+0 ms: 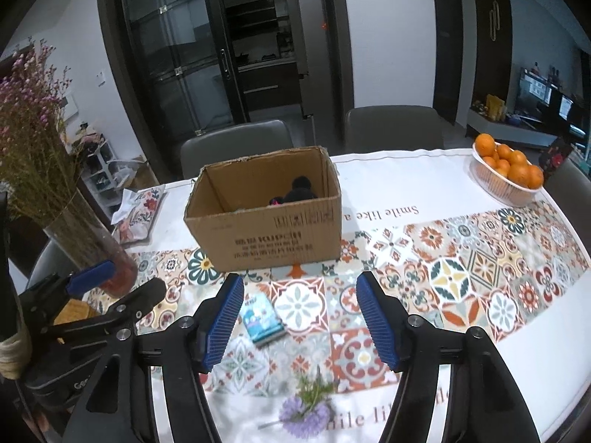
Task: Organize soft objects
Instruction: 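Lift both tools from the box and move toward the tissue pack and flower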
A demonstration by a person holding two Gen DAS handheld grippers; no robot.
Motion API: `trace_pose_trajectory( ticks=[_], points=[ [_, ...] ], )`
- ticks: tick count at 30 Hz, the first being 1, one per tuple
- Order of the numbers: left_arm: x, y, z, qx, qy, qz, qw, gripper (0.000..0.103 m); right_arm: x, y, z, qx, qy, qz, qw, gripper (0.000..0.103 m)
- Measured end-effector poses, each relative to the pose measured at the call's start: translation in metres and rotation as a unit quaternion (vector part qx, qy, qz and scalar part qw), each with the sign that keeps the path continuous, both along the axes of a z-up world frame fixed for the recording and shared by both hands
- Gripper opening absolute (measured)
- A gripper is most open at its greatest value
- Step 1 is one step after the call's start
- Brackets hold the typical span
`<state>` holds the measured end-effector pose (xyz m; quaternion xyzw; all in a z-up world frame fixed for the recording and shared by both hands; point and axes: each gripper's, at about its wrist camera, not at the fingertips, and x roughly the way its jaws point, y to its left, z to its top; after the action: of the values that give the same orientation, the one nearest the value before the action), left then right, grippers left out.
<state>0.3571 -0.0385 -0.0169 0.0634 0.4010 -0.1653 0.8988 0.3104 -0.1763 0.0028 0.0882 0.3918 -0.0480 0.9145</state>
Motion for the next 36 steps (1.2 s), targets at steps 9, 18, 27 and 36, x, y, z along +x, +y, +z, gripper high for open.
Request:
trace_pose_trajectory(
  ticks=[9,18,27,36],
  points=[
    [-0.034,0.002,-0.009,-0.010,-0.003,-0.006,0.9999,0.072,-0.041,0.005,-0.010,-0.002,0.006,-0.012,1.000,0.065],
    [-0.056,0.007,-0.033,-0.008,0.005,0.003,1.0000,0.072,-0.064,0.002,-0.033,-0.005,0.039,-0.028,0.999,0.065],
    [-0.070,0.010,-0.067,0.001,0.032,0.012,0.9994,0.072,-0.080,0.001,-0.075,0.024,0.102,-0.035,0.994,0.065],
    [-0.062,0.011,-0.094,0.010,0.045,-0.003,0.9989,0.072,-0.082,0.004,-0.115,0.056,0.155,-0.029,0.986,0.065]
  ],
)
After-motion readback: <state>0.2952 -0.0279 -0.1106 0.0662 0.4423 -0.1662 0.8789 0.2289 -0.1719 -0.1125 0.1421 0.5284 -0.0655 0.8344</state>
